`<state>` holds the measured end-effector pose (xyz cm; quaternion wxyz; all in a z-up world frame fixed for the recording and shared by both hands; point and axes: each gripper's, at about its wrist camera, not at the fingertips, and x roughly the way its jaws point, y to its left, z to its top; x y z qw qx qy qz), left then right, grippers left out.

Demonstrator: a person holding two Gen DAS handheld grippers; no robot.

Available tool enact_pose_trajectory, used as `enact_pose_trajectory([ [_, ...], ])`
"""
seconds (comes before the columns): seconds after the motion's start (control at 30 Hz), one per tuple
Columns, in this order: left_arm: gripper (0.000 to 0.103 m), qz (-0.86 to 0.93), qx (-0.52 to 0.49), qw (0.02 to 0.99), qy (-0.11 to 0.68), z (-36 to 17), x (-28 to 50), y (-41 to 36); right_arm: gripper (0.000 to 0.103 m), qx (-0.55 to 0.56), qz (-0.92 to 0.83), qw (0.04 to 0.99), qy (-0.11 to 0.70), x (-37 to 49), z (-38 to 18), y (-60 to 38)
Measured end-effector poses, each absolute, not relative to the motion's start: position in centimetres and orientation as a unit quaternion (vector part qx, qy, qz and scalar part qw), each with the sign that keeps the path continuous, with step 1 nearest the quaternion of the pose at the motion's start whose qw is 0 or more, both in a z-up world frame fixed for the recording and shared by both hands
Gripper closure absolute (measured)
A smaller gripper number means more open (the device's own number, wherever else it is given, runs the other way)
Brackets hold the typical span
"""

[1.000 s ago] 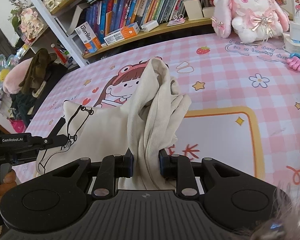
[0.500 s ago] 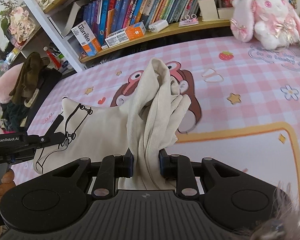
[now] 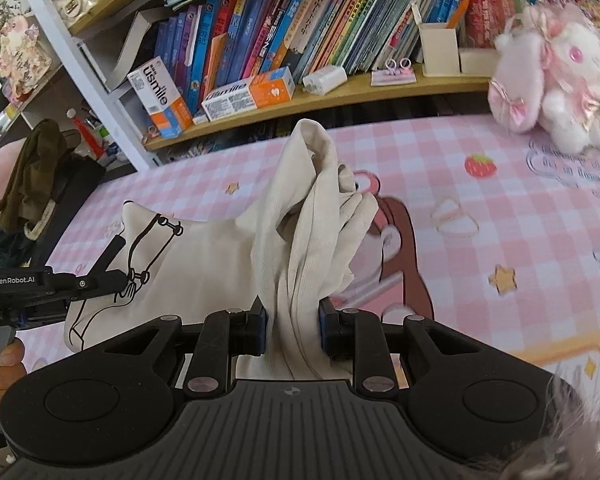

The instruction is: Fold clothes

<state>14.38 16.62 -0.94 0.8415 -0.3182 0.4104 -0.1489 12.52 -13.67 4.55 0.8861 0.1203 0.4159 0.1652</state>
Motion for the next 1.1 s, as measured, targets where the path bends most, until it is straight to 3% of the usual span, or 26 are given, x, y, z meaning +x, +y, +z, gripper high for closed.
enact_pose_trajectory([
  [0.67,0.086,-0.131,-0.283,0.869,0.384,-1.3,28.4,14.3,0.082,0.122,0.195,0.898,0.375,27.7,2.7,-16.2],
  [0.93,0.086,-0.136,-0.285,0.878,0.36,-1.9,30.8,15.0,0.082,0.15,0.202,0.9,0.356,30.5,1.2,-16.6],
  [1.1,0.086,-0.114,-0.269,0.875,0.386,-3.8,32.1,15.2,0.082,0.192,0.192,0.891,0.363,31.2,-0.6,-17.2],
])
